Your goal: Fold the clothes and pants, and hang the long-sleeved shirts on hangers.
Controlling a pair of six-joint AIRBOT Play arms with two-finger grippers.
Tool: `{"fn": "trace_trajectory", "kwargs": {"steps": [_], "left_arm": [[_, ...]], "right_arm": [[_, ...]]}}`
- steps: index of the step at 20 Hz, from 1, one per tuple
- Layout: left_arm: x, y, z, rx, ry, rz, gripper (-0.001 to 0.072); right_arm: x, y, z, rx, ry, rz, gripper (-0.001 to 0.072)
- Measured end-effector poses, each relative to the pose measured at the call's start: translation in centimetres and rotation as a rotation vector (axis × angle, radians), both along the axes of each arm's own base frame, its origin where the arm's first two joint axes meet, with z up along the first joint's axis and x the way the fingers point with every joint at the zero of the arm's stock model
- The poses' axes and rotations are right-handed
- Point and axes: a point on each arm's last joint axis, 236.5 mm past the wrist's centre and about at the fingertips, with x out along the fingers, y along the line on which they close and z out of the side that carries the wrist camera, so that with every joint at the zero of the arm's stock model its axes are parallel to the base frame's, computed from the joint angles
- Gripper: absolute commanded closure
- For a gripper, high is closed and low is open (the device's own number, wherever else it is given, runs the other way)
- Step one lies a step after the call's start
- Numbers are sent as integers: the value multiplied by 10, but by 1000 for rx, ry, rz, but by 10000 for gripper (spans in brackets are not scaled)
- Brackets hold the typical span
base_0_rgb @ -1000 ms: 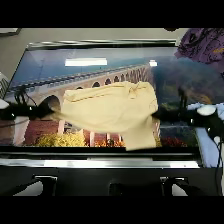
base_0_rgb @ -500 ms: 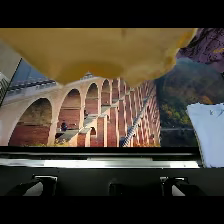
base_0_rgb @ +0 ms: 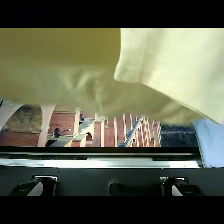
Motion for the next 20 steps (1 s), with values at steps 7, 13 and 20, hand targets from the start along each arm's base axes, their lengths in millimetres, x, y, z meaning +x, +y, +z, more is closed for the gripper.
{"fn": "trace_trajectory", "kwargs": {"steps": [7,13,20], "left_arm": [[128,-7,-186,-66,516,-101,689],[228,-28,-398,-108,884,-170,689],[264,-31,-515,-125,990,-166,689]], "right_arm": [[149,31,-168,51,517,123,676],[271,38,-379,-20,884,27,676],[328,33,-515,-2,996,-71,675]]}}
